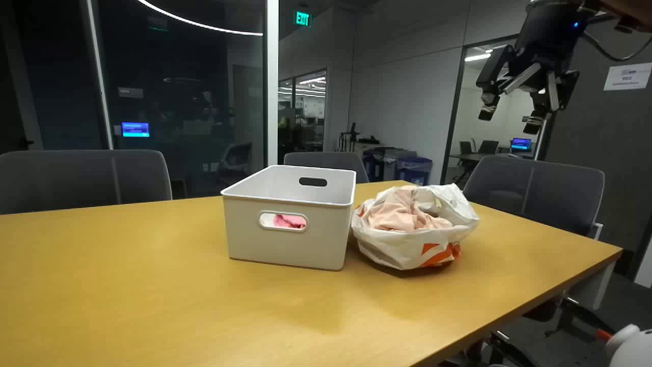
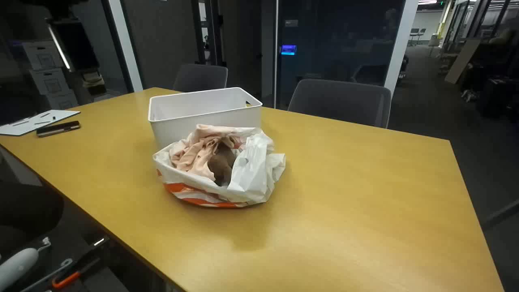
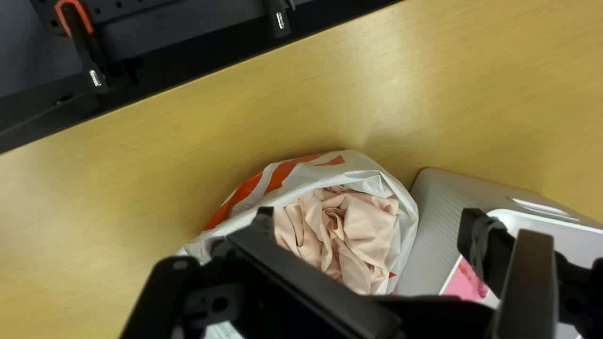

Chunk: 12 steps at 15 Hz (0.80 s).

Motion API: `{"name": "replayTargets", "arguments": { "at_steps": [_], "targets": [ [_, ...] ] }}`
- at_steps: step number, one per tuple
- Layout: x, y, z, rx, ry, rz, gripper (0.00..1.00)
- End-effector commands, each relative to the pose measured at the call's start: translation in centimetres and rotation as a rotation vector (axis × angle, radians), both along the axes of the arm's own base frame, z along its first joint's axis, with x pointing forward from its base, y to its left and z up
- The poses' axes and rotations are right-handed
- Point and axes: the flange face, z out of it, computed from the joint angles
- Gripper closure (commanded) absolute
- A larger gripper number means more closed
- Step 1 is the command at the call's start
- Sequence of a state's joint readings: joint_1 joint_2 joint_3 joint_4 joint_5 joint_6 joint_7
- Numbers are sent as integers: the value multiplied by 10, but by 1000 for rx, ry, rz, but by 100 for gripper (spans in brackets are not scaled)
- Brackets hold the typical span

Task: Put the peach shirt, the moose toy and the white towel in the basket

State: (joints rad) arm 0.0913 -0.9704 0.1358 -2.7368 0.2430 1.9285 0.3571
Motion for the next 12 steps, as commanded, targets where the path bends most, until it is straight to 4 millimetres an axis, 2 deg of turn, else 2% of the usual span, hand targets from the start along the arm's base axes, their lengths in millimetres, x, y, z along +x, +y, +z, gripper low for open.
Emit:
{"name": "replayTargets", "arguments": {
  "at_steps": [1,10,12],
  "targets": [
    [0,0,3,0,-4,1,0],
    [0,1,7,2,-12,1,0],
    [4,5,-5,-18,-16,16,0]
  ]
}}
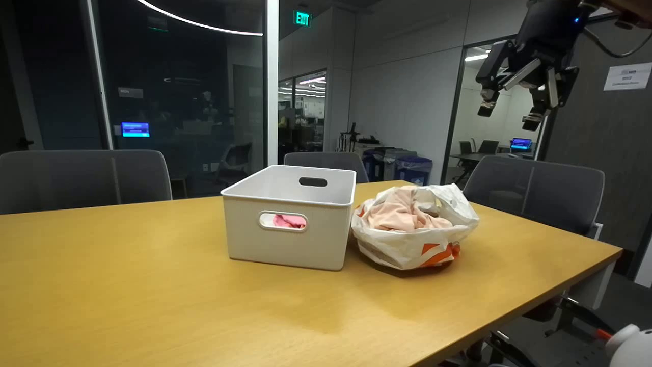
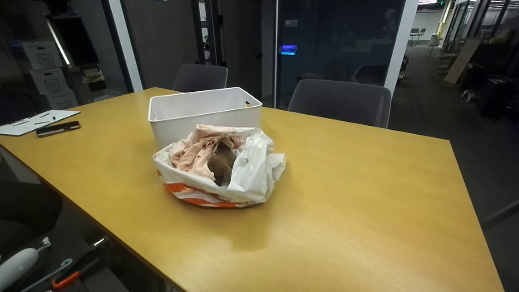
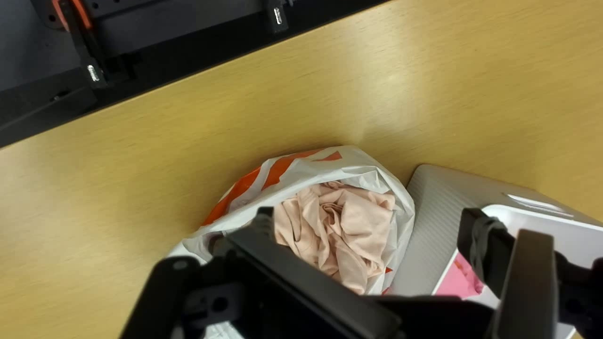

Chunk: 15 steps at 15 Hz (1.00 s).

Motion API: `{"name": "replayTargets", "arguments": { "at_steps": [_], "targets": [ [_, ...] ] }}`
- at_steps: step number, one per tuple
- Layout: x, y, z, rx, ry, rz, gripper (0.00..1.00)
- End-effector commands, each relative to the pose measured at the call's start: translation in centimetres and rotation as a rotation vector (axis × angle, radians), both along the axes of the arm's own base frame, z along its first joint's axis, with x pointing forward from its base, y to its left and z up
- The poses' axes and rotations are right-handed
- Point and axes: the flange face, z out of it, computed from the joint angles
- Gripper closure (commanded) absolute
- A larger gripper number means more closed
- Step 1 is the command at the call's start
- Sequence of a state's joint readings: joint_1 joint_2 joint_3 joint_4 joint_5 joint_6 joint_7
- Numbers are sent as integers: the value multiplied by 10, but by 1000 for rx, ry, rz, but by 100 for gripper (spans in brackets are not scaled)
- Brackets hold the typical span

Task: Put the peach shirt, the moose toy and the white towel in the basket

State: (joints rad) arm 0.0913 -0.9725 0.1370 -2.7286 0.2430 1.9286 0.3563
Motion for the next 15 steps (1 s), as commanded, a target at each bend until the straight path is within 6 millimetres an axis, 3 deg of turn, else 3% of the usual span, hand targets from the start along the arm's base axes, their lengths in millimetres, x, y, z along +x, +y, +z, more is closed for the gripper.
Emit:
{"name": "replayTargets", "arguments": {
  "at_steps": [1,5,10,15],
  "targets": [
    [6,8,-22,-27,1,25,0],
    [33,32,-58,-72,0,62,0],
    [73,52,-125,-56,-40,80,0],
    [94,72,-188,-38,-104,137,0]
  ]
}}
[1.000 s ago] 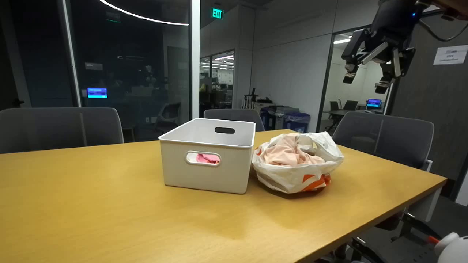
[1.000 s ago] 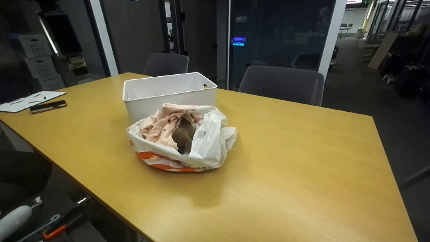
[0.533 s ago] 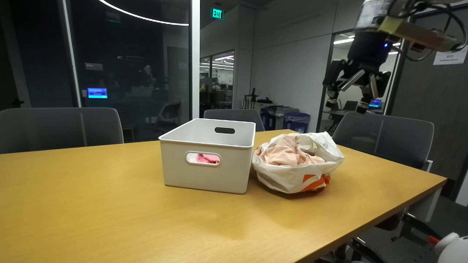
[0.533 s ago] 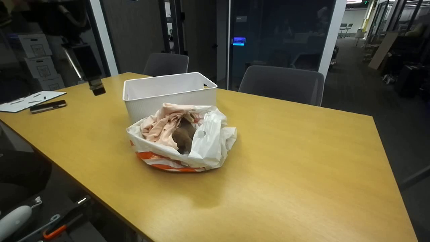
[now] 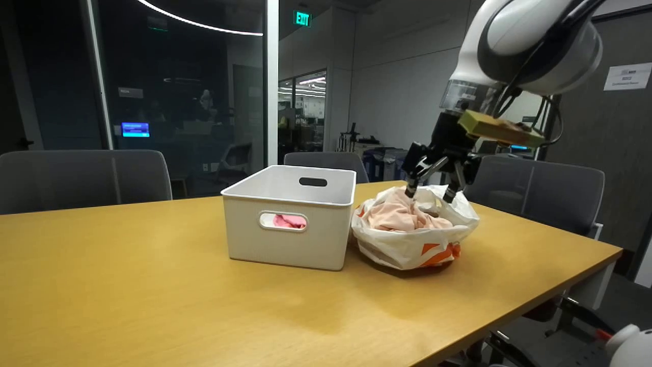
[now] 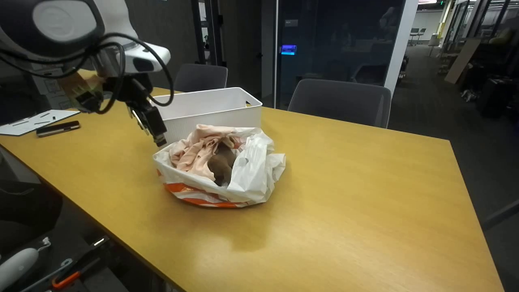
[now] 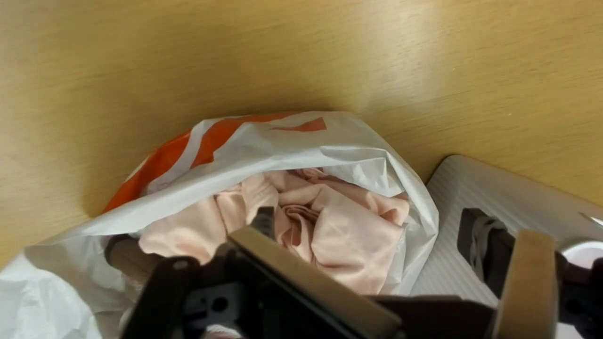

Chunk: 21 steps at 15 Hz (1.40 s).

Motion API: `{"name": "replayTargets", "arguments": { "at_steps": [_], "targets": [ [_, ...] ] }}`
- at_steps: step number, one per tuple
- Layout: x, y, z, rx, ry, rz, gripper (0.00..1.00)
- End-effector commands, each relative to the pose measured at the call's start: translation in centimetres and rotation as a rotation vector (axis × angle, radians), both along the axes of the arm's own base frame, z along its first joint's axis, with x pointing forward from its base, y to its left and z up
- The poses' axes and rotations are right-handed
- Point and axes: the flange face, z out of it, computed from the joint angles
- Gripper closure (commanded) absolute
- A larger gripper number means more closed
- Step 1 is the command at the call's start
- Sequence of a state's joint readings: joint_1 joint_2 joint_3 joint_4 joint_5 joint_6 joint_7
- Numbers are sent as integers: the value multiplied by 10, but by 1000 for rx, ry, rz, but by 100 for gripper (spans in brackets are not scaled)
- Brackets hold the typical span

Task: Put the peach shirt, the moose toy and the white towel in the basket

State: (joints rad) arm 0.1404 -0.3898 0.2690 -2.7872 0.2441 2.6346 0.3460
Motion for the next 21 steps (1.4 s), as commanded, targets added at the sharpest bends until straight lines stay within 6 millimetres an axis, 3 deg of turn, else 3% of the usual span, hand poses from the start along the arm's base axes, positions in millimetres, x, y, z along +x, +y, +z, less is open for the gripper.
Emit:
{"name": "replayTargets", "arguments": {
  "at_steps": [1,4,6,12,14,15,20,21],
  "targets": [
    [10,15,-49,15,-34,67,0],
    [15,24,-75,-16,-94,166,0],
    [19,23,-77,-65,-144,254,0],
    [45,7,-36,-186,-245,263,0],
    [52,5,-41,-191,-228,221,0],
    [52,5,-53,-191,-198,209,0],
    [42,18,-86,-216,-134,247,0],
    [40,19,-89,-224,-137,271,11]
  ]
}}
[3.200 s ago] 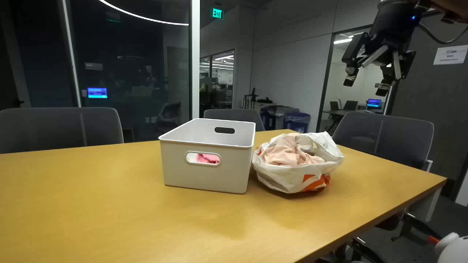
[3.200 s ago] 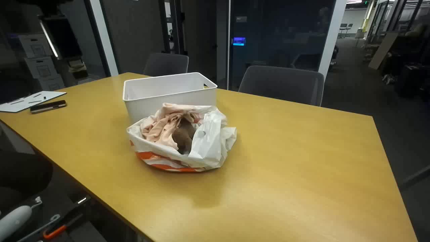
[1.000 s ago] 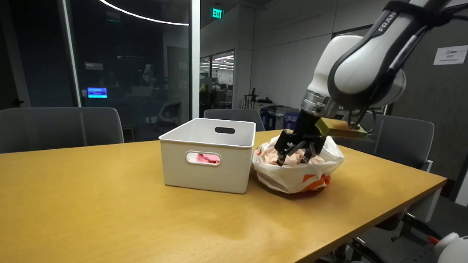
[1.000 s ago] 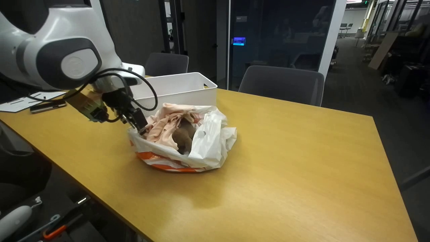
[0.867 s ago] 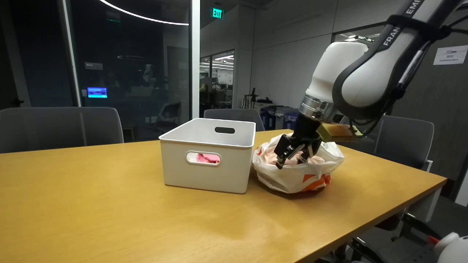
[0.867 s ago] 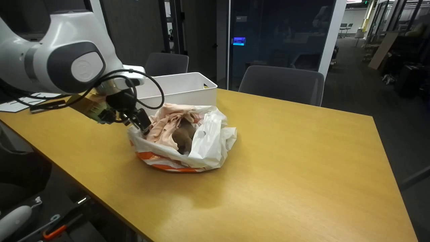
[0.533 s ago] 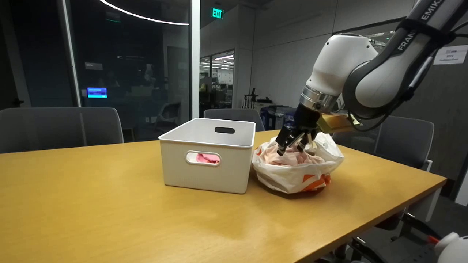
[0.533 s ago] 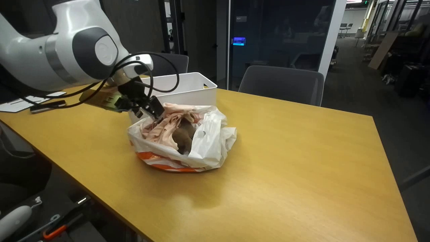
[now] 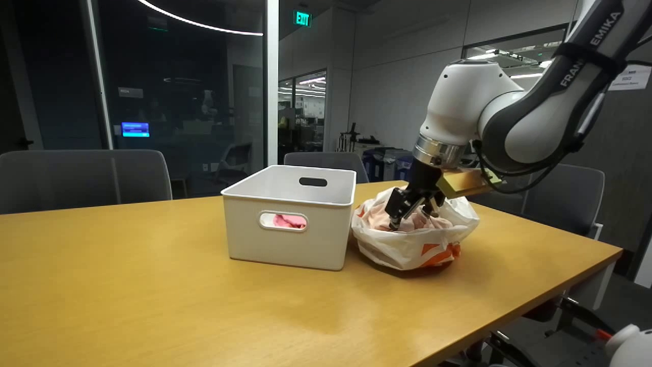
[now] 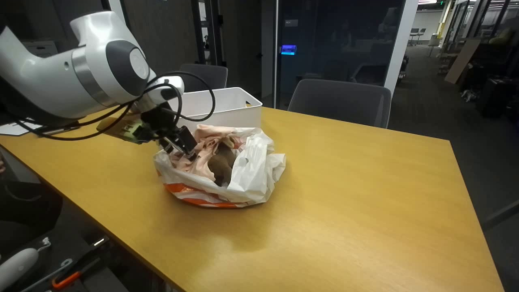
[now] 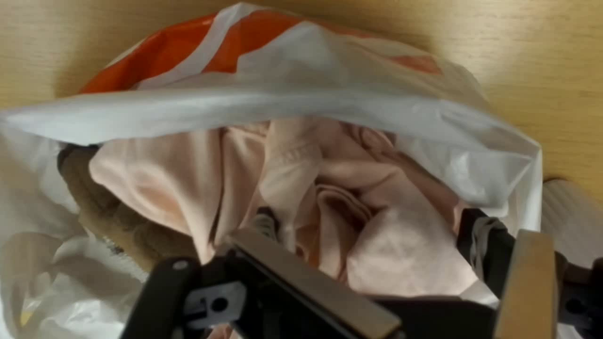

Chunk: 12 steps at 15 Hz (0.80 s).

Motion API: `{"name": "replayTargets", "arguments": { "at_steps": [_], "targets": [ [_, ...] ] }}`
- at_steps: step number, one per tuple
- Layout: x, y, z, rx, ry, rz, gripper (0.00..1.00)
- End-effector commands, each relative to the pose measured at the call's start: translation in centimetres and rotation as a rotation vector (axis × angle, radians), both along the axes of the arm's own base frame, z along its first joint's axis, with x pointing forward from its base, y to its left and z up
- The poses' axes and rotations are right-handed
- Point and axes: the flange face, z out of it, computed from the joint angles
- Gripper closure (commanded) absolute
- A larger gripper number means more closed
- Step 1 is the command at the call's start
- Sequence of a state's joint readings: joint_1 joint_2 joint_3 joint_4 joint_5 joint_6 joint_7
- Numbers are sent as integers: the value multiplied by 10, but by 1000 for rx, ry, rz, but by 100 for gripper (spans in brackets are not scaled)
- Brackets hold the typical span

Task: Put the peach shirt, the moose toy and the white towel in the basket

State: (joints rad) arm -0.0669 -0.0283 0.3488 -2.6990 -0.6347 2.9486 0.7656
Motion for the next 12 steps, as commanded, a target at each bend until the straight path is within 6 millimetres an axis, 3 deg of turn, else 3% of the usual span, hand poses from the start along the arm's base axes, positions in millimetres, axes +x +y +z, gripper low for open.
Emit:
{"name": "replayTargets", "arguments": {
  "at_steps": [1,10,12],
  "targets": [
    [3,7,-10,-27,-3,55,26],
    [2,-8,-1,-44,-72,18,95],
    [3,-12,12,-50,-111,-8,100]
  ]
}}
